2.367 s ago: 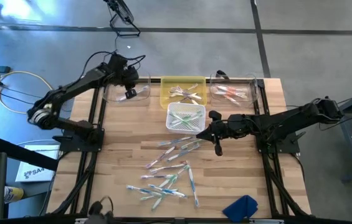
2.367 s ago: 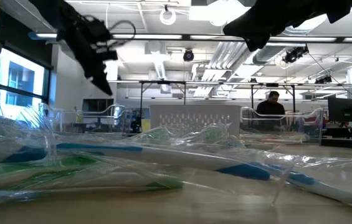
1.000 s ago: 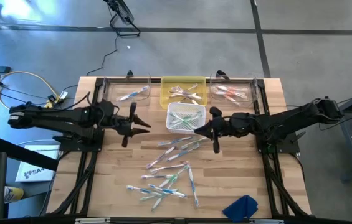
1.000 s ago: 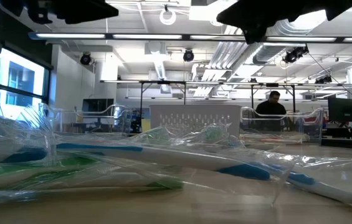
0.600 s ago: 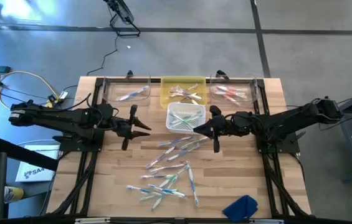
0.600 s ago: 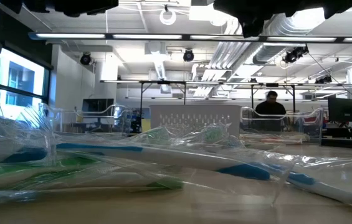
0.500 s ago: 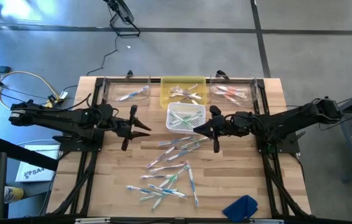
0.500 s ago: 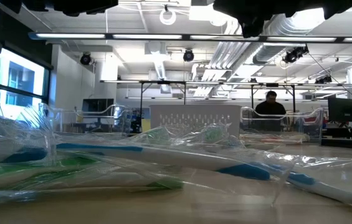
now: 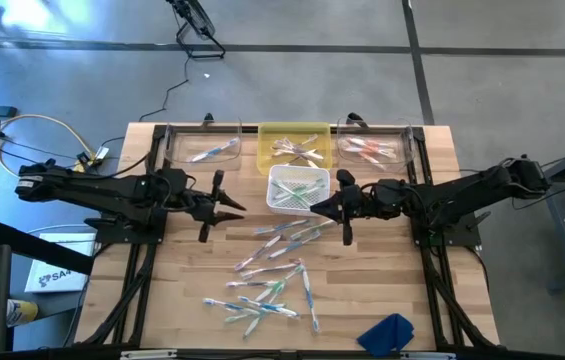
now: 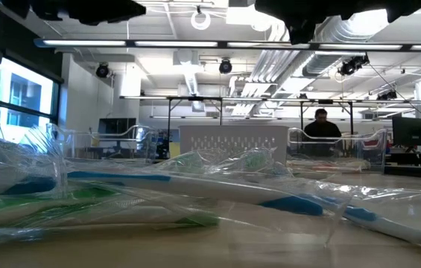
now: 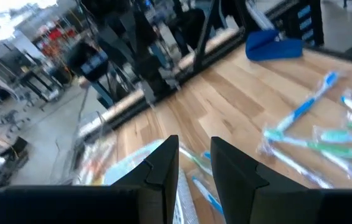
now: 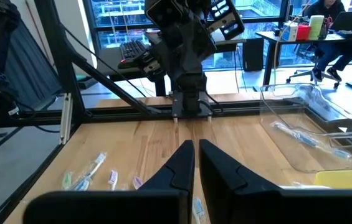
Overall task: Pick & Place Toothbrushes
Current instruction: Put the purple toothbrush into the yellow bin
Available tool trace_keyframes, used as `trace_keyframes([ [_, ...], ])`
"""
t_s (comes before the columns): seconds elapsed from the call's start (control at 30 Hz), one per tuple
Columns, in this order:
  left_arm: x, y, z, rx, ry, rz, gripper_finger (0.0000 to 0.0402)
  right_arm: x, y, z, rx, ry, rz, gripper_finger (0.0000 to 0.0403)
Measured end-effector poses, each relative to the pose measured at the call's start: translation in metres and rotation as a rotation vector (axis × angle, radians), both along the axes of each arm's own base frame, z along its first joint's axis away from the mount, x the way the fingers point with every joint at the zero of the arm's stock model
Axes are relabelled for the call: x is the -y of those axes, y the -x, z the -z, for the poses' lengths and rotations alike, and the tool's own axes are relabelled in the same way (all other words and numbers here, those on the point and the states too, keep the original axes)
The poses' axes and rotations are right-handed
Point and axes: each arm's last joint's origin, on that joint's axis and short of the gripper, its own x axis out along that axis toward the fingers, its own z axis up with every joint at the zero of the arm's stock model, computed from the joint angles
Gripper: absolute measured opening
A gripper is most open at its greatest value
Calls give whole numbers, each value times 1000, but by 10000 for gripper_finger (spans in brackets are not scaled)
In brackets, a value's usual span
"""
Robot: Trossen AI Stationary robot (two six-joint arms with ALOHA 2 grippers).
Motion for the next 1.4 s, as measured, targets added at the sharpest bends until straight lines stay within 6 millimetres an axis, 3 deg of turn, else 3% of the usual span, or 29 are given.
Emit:
trace_keyframes([
  [0.4,0,-3,8,-64,3,-7,88,-2,1,4,-38,-14,-79,16],
  [0.83,0,-3,7,-91,279,-53,88,-3,1,9,-97,-55,-87,16],
  [1.1,2,-6,7,-92,340,-21,88,-3,1,9,-97,-54,-87,16],
  [1.4,21,-17,20,-172,368,6,88,-3,2,10,-104,-53,-87,16],
])
